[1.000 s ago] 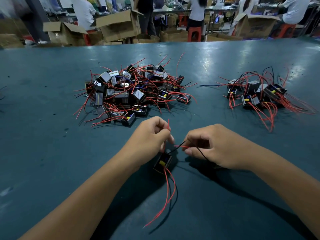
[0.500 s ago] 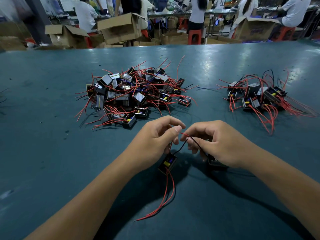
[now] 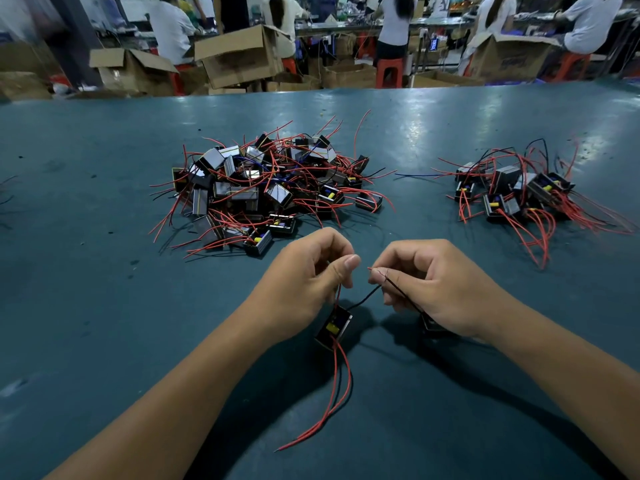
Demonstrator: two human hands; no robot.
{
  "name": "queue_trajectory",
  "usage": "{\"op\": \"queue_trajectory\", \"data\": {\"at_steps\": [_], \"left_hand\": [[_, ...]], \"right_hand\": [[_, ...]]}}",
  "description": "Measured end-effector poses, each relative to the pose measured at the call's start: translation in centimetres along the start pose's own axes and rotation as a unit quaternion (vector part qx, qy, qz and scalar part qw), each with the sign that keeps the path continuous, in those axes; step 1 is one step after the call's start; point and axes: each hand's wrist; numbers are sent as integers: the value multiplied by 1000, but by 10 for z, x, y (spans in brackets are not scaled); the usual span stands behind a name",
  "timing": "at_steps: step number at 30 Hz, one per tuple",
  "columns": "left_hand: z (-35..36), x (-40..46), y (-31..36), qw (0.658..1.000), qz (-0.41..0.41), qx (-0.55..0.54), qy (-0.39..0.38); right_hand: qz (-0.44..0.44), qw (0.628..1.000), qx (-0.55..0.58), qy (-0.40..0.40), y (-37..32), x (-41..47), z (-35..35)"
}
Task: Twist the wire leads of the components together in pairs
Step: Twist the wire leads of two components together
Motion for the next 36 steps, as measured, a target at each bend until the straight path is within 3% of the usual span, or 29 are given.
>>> {"op": "queue_trajectory", "data": {"at_steps": [6, 14, 26, 36], "left_hand": [[4, 0, 5, 993, -30, -108, 25], [11, -2, 8, 996, -38, -84, -8], [15, -2, 8, 991, -50, -122, 5], [16, -4, 9, 997, -32, -67, 8]], "right_hand": [[30, 985, 154, 66, 1, 3, 7], [24, 969, 224, 106, 0, 3, 20], [-19, 966, 206, 153, 4, 2, 26], [-25, 966, 194, 166, 4, 2, 26]]}}
Point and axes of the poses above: each hand's wrist, its own x-axis towards the middle knuckle, its own z-axis out of the palm, y = z × x, and after that the axes turned 9 degrees about -y, right-handed
